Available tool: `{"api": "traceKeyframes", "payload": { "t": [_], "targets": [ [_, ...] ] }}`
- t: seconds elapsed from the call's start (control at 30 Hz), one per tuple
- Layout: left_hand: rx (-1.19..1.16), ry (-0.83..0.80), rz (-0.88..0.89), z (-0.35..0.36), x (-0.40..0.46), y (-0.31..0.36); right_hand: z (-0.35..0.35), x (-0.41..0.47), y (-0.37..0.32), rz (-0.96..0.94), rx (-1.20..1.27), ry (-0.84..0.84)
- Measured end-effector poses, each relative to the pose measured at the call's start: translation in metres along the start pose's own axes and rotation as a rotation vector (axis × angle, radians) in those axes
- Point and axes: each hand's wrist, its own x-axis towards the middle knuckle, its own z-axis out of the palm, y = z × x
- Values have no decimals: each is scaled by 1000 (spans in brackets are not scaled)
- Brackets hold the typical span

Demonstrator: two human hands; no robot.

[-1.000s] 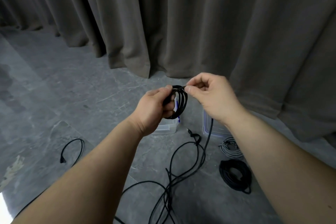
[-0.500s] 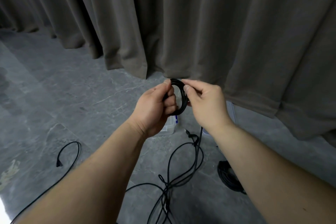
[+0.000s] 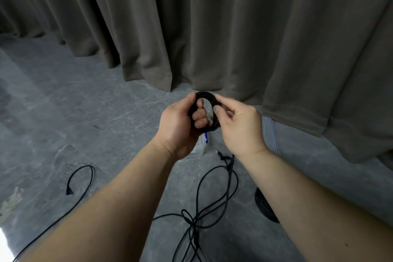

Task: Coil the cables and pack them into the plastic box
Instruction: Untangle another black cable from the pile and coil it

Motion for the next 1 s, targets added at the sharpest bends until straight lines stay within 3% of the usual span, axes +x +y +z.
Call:
{"api": "traceKeyframes", "payload": {
  "t": [0.2,0.33,0.47,0.6,0.67,0.77,0.87,1.0],
  "targets": [
    [-103,-7,14,-3,2,2,-3,0,-3,172,211,-279],
    [-217,105,71,-10,9,11,-8,-1,-5,253,208,-424],
    [-382,291,165,-30,17,25,-6,-6,3,329,18,-464],
    [-493,378,264,-48,19,38,-3,-9,13,265,-201,-346],
    [-389,388,321,-48,19,38,-4,-9,10,98,-460,-347],
    [64,421,412,-43,18,27,-1,-10,-9,-109,-703,-560],
    [461,351,397,-42,11,15,-1,-8,-34,-220,-597,-661],
    [491,178,269,-46,7,10,-4,2,-41,-170,-266,-544]
  ]
}}
